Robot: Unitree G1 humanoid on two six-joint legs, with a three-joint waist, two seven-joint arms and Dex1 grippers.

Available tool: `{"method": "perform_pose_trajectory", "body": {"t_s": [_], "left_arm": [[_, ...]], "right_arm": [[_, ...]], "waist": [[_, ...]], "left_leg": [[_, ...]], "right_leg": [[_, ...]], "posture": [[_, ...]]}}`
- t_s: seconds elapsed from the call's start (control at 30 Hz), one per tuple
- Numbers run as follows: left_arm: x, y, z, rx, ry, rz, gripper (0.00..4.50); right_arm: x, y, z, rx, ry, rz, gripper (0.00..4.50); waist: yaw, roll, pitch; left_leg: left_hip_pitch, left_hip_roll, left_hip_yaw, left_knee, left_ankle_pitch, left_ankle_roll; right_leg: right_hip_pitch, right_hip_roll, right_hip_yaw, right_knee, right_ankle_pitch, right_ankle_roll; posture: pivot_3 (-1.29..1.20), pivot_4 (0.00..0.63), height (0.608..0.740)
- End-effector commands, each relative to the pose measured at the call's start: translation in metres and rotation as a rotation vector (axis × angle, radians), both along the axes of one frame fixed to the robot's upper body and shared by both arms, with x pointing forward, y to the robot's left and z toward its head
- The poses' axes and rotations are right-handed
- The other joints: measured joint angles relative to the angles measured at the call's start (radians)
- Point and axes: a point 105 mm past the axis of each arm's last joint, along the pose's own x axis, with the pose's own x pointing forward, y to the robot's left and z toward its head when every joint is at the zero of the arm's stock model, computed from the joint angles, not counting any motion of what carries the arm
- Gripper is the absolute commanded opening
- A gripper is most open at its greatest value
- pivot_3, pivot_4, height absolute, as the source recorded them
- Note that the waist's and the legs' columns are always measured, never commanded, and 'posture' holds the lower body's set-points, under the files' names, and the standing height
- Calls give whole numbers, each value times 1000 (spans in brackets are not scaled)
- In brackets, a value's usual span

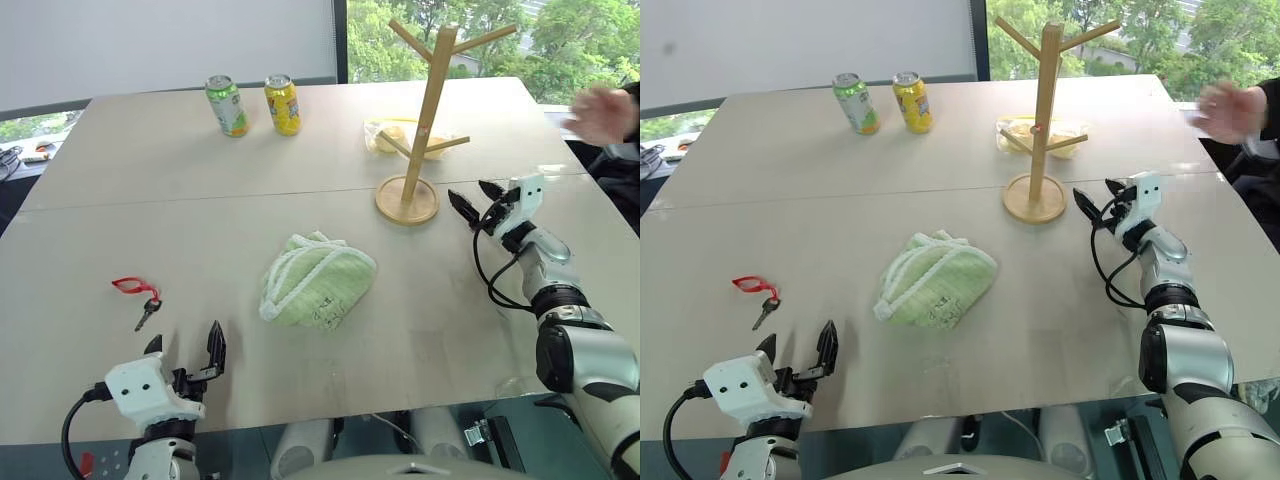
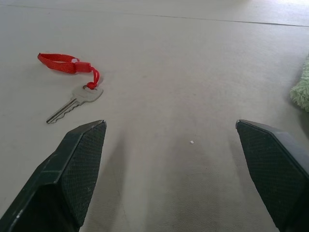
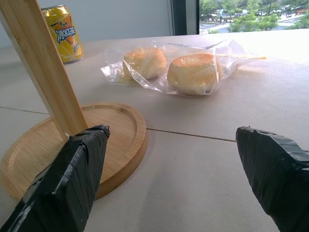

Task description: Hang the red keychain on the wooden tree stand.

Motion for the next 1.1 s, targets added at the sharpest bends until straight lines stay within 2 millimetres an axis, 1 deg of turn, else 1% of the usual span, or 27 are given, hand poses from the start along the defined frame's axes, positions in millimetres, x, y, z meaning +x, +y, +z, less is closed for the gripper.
{"method": "perform_pose_trajectory", "body": {"t_s": [0.03,0.13,0.2,0.23,0.5,0.67,0.77,0.87,0.9,1.0,1.1], "left_arm": [[5,0,16,47,-58,-22,4456],[13,2,19,50,-78,-46,4456],[14,1,20,53,-79,-53,4456],[14,1,20,52,-80,-55,4456],[16,1,20,52,-84,-61,4456],[17,1,19,51,-83,-62,4456],[21,-2,19,47,-84,-83,4456],[34,-12,20,31,-79,-159,4456],[40,-16,20,39,-61,-195,4456],[61,-25,27,-2,-59,-295,4456],[77,-38,37,-32,-61,-409,4456]], "right_arm": [[3,-5,20,2,-75,-19,4500],[0,-10,20,-1,-85,-32,4500],[0,-11,20,-1,-88,-33,4500],[0,-12,20,-2,-89,-34,4500],[-1,-14,23,-3,-96,-38,4500],[-1,-13,24,7,-99,-24,4500],[-6,-8,26,1,-111,36,4500],[-26,5,30,-58,-149,234,4500],[-37,9,29,-78,-142,315,4500],[-82,16,18,-175,-89,559,4500],[-122,17,5,-259,-70,673,4500]], "waist": [[0,0,0],[3,0,0],[1,0,0],[-1,0,0],[-1,0,0],[0,0,0],[0,0,0],[6,0,0],[6,0,0],[18,1,0],[25,1,0]], "left_leg": [[0,0,0,0,0,0],[0,0,-1,0,0,0],[0,0,-1,0,0,0],[0,0,0,0,0,0],[0,0,1,0,0,0],[0,0,1,0,0,0],[0,0,1,0,0,0],[0,0,0,0,0,0],[0,0,0,0,0,0],[0,0,-1,0,0,0],[0,0,-2,2,0,0]], "right_leg": [[0,0,0,0,0,0],[0,0,-1,0,0,0],[0,1,-1,0,0,0],[0,0,0,0,2,-3],[0,1,1,0,2,-3],[0,1,1,0,2,-3],[0,1,1,0,2,-3],[0,1,0,0,2,-3],[0,1,0,0,2,-3],[1,1,-1,0,2,-3],[1,1,-1,1,2,-3]], "posture": [[0,150,740],[0,150,740],[0,150,740],[0,150,740],[0,150,740],[0,150,740],[0,150,740],[0,150,740],[0,150,740],[0,150,740],[0,150,740]]}}
